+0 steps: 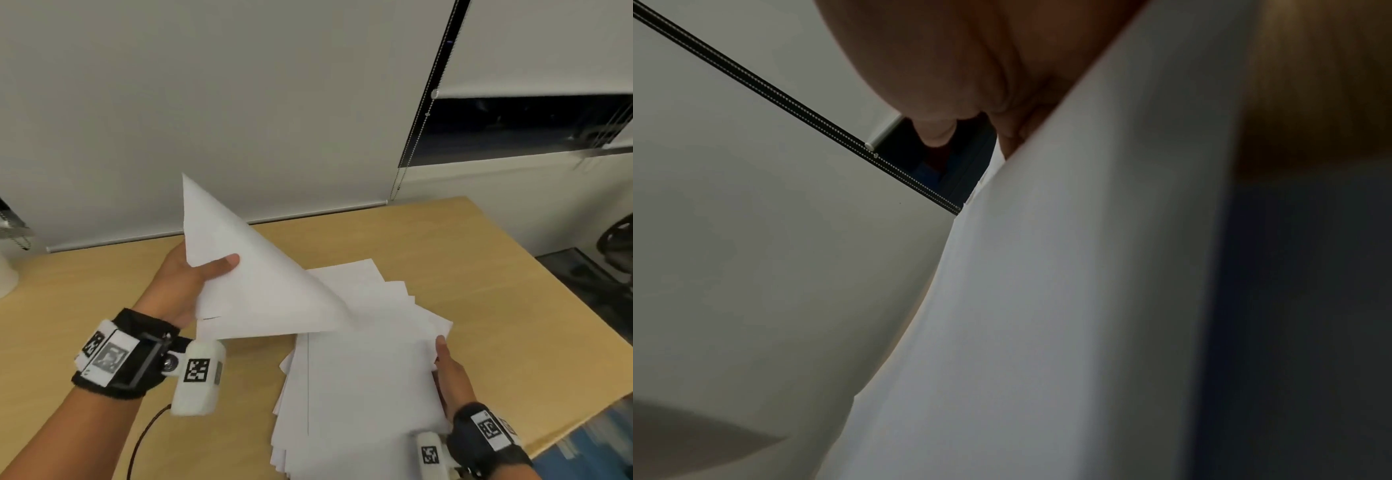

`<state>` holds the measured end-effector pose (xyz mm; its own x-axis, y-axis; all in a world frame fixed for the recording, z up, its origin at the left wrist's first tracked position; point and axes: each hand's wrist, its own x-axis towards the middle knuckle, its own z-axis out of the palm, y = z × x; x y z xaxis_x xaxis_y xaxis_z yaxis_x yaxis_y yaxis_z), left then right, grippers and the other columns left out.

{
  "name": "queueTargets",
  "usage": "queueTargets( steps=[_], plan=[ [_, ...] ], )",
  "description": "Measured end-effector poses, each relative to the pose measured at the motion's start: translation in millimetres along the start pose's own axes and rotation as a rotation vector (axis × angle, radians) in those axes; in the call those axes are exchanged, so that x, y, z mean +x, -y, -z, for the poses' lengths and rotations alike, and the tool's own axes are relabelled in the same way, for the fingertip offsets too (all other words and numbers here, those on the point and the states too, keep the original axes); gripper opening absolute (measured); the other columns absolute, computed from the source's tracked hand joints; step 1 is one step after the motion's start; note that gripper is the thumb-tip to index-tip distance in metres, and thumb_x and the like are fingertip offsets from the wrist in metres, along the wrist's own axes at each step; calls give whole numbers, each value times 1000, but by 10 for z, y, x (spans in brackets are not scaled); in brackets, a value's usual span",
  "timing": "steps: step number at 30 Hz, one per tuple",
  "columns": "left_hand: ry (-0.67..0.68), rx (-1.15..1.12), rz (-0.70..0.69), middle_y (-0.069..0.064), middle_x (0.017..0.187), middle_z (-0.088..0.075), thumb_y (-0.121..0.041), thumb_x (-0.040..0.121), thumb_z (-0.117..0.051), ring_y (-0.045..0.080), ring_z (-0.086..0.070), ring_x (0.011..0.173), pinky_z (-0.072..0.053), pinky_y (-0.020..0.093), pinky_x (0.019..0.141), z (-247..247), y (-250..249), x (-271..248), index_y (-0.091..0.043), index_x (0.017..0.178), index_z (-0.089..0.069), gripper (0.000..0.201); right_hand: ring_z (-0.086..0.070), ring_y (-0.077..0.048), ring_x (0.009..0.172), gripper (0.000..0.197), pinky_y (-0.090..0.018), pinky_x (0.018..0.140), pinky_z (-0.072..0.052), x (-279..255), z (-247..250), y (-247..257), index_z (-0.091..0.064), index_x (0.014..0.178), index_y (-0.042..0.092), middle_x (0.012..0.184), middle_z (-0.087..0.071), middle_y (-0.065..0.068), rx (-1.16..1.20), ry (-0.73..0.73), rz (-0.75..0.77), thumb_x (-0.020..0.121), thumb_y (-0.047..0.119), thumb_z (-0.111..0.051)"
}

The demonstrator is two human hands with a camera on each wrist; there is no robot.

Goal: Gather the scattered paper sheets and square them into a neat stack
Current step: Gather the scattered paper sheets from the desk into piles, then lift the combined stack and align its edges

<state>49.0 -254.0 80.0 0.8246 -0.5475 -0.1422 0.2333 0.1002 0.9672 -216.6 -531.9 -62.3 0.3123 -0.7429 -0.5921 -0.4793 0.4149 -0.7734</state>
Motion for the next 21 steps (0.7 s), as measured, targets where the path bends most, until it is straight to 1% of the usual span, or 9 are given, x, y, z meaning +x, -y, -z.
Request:
queueTargets(
  steps=[4,7,9,11,12,15,17,19,21],
  plan=[
    [206,-19,218,13,115,-72,-30,42,-96,32,-70,104,-59,45,83,-309,489,-240,-6,121,-62,89,-66,-31,97,65,-50,94,-50,9,37,-49,-66,103,24,105,-71,-9,79,18,-19,81,76,-34],
    [204,69,363,13,114,-72,-18,48,-94,30,-71,101,-57,44,86,-549,1126,-347,-8,118,-65,76,-67,-30,96,64,-45,83,-53,-39,44,-18,-65,99,28,104,-71,-11,138,67,-67,80,78,-30],
    [163,265,390,7,105,-74,-13,55,-92,18,-71,90,-58,26,75,-644,1502,-426,-8,112,-63,64,-68,-27,88,67,-36,68,-52,-58,49,-12,-65,101,22,95,-74,-10,178,89,-78,83,75,-29],
    [74,513,348,-7,99,-65,-21,61,-90,1,-62,84,-51,12,65,-681,1763,-489,-13,114,-54,65,-69,-26,85,68,-34,64,-52,-65,77,-26,-66,101,21,86,-78,-6,201,125,-60,82,75,-30],
    [36,583,308,-8,102,-62,-28,63,-89,0,-60,86,-50,13,68,-694,1843,-511,-16,117,-49,68,-70,-27,88,69,-35,67,-53,-67,101,-34,-66,103,23,88,-78,-3,219,155,-51,81,77,-30],
    [-9,797,153,0,120,-54,-51,65,-81,13,-55,107,-49,29,94,-721,1906,-524,-18,130,-42,83,-72,-20,97,61,-38,74,-53,-52,146,-100,-61,118,28,107,-75,0,290,271,-35,83,72,-36],
    [-56,1081,63,2,128,-45,-66,67,-70,18,-43,119,-41,34,101,-702,1857,-441,-20,137,-39,89,-72,-12,95,53,-32,73,-53,-63,179,-127,-57,122,25,108,-74,3,318,332,-5,81,58,-57],
    [-69,1212,151,4,135,-40,-74,69,-60,23,-37,125,-38,38,103,-709,1774,-338,-20,139,-39,90,-70,-15,101,69,-29,73,-56,-58,196,-142,-54,126,22,113,-72,0,254,366,28,65,45,-78],
    [-11,1183,266,7,139,-39,-73,71,-59,25,-37,128,-37,38,106,-756,1776,-260,-16,140,-38,92,-68,-24,103,65,-33,74,-56,-47,181,-159,-53,126,18,115,-71,-6,176,404,45,68,25,-80]
  ],
)
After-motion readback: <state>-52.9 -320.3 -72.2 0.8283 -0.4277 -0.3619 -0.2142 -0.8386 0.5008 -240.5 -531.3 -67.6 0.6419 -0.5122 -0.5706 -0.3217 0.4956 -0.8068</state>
